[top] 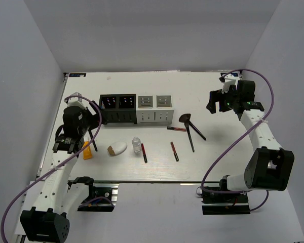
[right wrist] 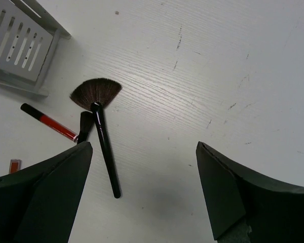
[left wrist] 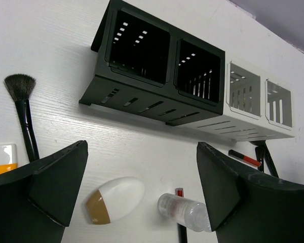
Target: Organize the makeup
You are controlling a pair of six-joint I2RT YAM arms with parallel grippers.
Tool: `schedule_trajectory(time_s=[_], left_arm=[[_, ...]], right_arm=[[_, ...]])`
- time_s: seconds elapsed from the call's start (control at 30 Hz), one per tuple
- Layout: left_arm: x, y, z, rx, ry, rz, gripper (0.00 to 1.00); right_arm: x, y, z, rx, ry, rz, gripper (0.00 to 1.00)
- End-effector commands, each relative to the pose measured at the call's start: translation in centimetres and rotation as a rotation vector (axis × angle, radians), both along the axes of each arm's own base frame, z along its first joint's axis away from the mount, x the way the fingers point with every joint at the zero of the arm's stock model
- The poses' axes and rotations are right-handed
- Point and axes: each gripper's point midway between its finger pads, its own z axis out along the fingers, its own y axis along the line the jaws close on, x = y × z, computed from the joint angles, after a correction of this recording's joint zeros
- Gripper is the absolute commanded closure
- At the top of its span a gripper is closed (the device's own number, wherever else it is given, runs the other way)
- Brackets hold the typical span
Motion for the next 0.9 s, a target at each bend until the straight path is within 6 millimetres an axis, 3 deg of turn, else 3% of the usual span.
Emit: schedule_trajectory(time_s=[0.0,0.23,0.33,0.47,0.53,0.57,0.6,0.63,0.73,0.87], left_arm=[[0.1,0.0,1.1,-0.014,-0.007,0.013,0.03],[0.7,1.3,1.5,-0.016,0.022,0.109,0.09],[1.2,1.4,0.9,-0.026,0.045,0.125,0.25],[1.5,2.0,-0.4,-0.031,0.097,0.182,0.67],[1.5,2.8,-0.8,-0.017,0.136,0.222,0.73],[1.5,3.1,-1.0,-0.009,0.15,0.235,0.71],[1.1,3.5,-1.6,0.008,0.186,0.258,0.64],[1.2,4.0,-2.4,0.022,0.225,0.277,0.56],[1.1,5.0,-4.0,0.05,0.299,0.302,0.43],[1.6,5.9,-7.4,0.072,0.408,0.326,0.38]], right_arm=[[0.6,-0.2,2.0,-0.033,-0.078,0.022,0.11],[-0.5,0.6,2.9,-0.179,-0.153,0.24,0.11],[-0.3,0.3,3.1,-0.217,-0.165,0.233,0.11],[-1.6,1.7,2.5,-0.186,-0.152,0.347,0.12],[-2.1,2.8,2.5,-0.142,-0.164,0.388,0.34],[-1.9,3.1,2.9,-0.126,-0.182,0.388,0.62],[-2.1,3.7,2.8,-0.088,-0.17,0.387,0.67],[-2.0,3.7,2.7,-0.08,-0.166,0.381,0.67],[-1.9,4.1,2.1,-0.055,-0.137,0.366,0.54],[-2.1,4.0,0.9,-0.052,-0.118,0.354,0.49]])
